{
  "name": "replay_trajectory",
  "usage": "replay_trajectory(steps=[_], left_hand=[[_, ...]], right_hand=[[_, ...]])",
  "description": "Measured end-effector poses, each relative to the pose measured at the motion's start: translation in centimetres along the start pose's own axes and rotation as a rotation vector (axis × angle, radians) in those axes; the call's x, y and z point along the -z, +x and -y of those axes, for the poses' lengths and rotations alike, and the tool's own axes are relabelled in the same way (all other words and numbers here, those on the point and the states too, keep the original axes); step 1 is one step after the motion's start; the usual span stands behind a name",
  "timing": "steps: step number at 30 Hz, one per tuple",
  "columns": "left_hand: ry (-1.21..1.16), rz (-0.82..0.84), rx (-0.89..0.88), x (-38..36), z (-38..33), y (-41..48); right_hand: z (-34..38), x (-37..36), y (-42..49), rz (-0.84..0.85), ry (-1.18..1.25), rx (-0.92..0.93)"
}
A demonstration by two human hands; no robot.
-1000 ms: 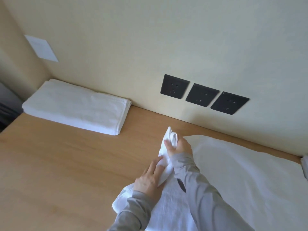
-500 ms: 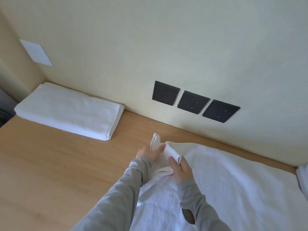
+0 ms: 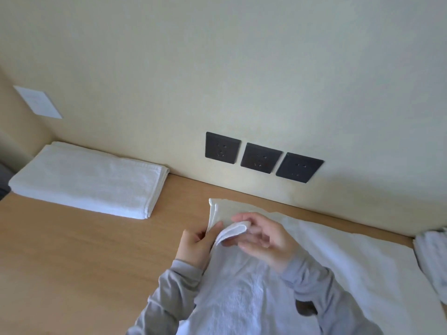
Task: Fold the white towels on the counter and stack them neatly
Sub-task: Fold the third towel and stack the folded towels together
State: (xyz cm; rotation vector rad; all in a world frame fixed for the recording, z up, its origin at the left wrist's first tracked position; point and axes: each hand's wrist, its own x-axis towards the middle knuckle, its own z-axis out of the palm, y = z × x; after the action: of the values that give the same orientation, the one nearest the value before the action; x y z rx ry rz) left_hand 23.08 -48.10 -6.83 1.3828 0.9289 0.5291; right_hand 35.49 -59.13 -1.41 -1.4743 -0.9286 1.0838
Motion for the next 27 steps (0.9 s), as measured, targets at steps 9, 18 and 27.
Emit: replay_trajectory(steps=[9, 18, 27], left_hand=[[-0.211, 0.098, -0.020, -0.3, -1.1, -2.8], [-0.434, 0.246, 0.030, -0.6, -1.6, -4.2], [-0.401, 0.315, 0.066, -0.4, -2.2, -5.0]], right_hand=[[0.9, -0.5, 0.8, -0.335, -0.964, 0.314], [0.6, -0.9, -0.9, -0.294, -0.466, 0.203], [0.5, -1.8, -1.2, -0.404, -0.563, 0.409]])
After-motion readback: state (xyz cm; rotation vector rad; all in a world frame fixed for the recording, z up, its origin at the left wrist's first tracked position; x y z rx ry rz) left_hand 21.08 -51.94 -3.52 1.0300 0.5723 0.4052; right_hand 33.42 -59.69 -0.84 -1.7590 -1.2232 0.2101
